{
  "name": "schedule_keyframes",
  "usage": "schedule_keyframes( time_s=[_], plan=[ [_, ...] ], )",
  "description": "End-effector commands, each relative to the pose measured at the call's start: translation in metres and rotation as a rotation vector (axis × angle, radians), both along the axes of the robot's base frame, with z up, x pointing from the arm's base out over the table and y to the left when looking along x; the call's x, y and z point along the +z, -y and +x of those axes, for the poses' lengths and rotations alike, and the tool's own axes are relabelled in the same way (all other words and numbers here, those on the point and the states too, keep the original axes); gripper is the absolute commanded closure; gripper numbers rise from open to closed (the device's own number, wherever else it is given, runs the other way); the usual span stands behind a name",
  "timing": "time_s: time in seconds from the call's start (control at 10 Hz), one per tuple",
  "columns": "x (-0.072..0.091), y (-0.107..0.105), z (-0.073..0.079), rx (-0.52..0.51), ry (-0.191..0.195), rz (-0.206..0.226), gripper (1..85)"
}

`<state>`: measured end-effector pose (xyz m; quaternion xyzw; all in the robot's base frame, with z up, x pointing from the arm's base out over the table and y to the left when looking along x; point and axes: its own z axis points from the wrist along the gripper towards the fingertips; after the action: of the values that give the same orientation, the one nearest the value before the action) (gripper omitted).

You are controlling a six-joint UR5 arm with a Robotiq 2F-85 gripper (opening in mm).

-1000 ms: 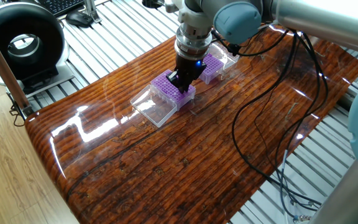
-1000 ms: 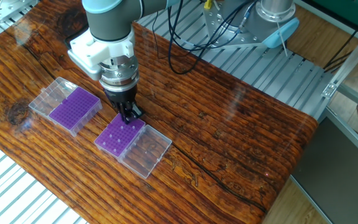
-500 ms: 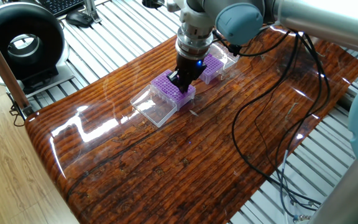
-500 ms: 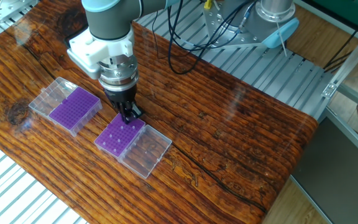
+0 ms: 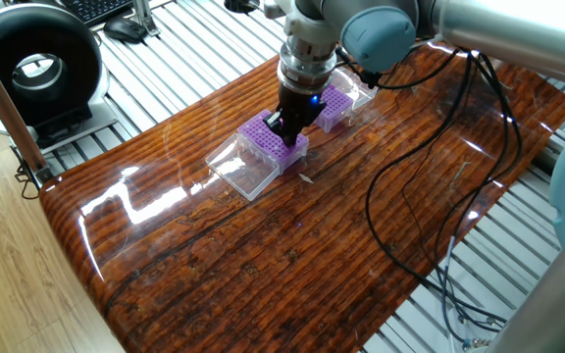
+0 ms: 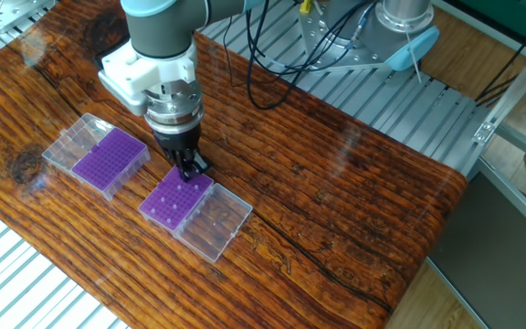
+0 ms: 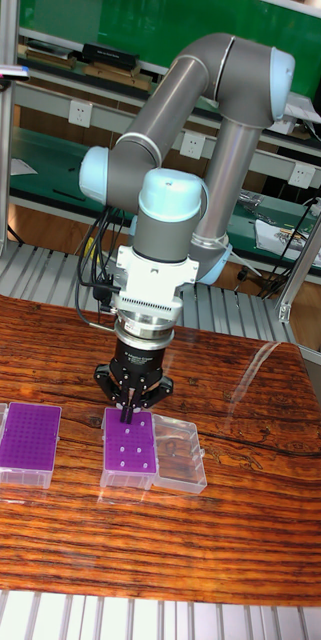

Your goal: Transfer all small pipette tips from one holder to another

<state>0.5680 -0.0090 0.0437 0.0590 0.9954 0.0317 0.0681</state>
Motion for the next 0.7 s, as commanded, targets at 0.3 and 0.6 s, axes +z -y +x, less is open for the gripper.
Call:
schedule_keyframes(
  time_s=[0.3,0.6],
  plan=[
    [0.003,0.0032,0.003,-0.043,0.001,-0.033,84.7],
    [0.007,0.0016,0.0056,-0.068,-0.006,-0.025,84.7]
  ],
)
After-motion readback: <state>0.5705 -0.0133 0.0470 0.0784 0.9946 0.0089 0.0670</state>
